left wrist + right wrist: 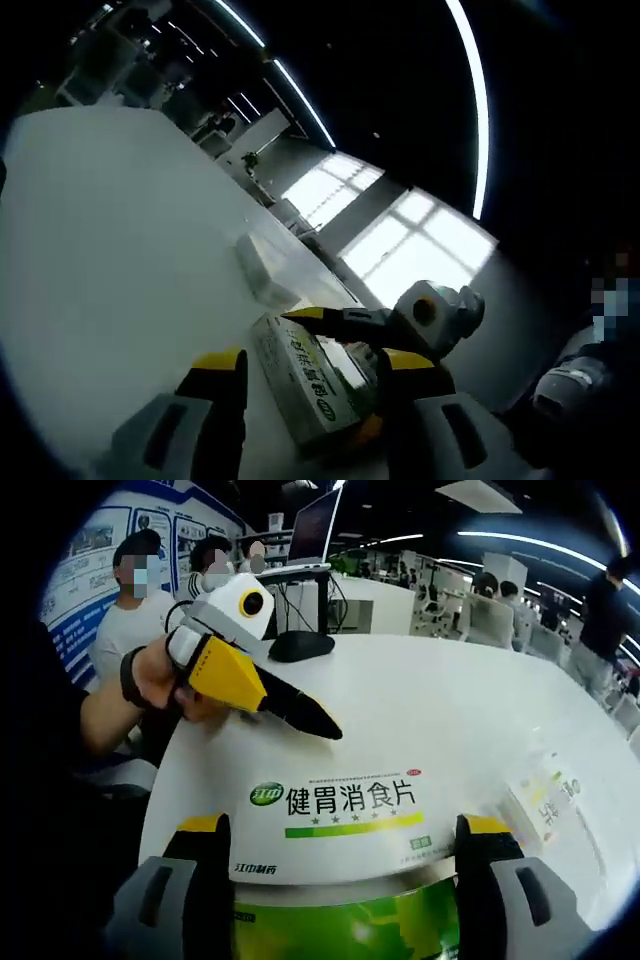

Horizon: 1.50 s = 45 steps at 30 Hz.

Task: Arrange the small medicine boxes into an aligned row inside the storage area until every box is upright, visible, and separated from the surrounding clutter.

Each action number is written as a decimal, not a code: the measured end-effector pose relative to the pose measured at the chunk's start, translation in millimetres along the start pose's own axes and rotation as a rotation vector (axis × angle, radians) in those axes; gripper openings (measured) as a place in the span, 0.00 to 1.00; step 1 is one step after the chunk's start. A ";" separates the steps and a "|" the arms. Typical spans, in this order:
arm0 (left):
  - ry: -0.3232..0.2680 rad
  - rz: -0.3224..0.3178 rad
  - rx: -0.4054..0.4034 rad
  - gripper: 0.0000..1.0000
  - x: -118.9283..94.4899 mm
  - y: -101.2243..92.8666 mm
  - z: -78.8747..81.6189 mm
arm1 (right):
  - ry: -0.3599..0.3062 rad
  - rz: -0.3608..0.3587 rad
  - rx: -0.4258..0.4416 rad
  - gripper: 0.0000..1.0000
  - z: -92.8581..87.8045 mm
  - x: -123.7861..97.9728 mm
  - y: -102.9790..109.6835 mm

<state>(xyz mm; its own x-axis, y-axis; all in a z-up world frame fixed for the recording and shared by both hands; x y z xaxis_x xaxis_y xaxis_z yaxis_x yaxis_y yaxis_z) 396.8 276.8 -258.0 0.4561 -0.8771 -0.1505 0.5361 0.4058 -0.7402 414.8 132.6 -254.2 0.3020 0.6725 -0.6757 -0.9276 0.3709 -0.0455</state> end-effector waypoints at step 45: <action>0.128 0.260 0.362 0.38 -16.9 3.1 0.1 | -0.013 0.143 0.074 0.74 12.1 -50.8 53.4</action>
<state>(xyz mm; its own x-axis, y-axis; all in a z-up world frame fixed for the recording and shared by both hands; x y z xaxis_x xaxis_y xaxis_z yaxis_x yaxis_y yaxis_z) 390.8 292.9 -257.7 0.5294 -0.7497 -0.3971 0.6393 0.6602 -0.3942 352.6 126.0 -213.5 0.1717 0.7299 -0.6616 -0.9428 0.3166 0.1047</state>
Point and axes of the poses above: the point that each gripper's makers call its tool centre point, and the gripper's own axes: x roughly forward along the fingers, y roughly to its left, z roughly out of its top, the point moved 7 cm from there along -x, roughly backward along the fingers, and after that the axes turned 6 degrees about y, right-handed, at the moved point
